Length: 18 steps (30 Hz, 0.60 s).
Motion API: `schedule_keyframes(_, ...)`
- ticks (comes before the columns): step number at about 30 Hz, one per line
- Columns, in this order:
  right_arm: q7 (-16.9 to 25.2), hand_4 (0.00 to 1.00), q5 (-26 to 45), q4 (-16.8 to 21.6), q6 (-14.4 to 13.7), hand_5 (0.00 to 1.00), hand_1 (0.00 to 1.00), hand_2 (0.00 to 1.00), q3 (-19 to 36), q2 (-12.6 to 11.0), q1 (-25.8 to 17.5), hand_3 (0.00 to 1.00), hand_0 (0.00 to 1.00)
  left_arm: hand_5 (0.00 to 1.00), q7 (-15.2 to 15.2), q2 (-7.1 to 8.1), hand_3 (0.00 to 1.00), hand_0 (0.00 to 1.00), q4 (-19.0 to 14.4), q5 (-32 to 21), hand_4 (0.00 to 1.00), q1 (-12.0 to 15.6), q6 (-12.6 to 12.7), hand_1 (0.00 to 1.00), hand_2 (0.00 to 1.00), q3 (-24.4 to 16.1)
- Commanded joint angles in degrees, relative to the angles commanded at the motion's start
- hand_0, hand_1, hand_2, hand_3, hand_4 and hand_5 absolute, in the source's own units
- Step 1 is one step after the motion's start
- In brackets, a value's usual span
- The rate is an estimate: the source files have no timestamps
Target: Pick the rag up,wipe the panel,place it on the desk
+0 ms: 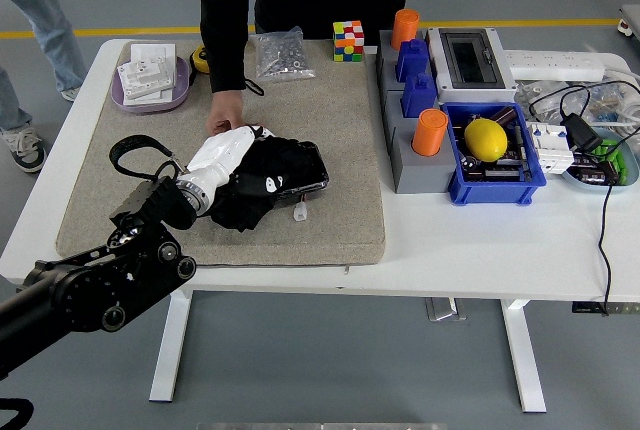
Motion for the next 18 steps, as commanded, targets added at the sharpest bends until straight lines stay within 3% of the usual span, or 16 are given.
schedule_keyframes(8, -0.1, 0.998, 0.0, 0.0, 0.1, 0.699, 0.448, 0.638, -0.2, -0.1, 0.1, 0.619, 0.692, 0.002, 0.6, -1.46, 0.318, 0.221, 1.7, -0.2, 0.002, -2.8, -0.4, 0.103, 0.457, 2.7)
schedule_keyframes(18, -0.2, 0.998, 0.1, 0.0, 0.1, 0.698, 0.448, 0.638, -0.4, -0.2, 0.3, 0.618, 0.692, 0.002, 1.4, -2.90, 0.322, 0.221, 2.4, -0.1, 0.002, -4.1, -0.9, 0.106, 0.459, 4.7)
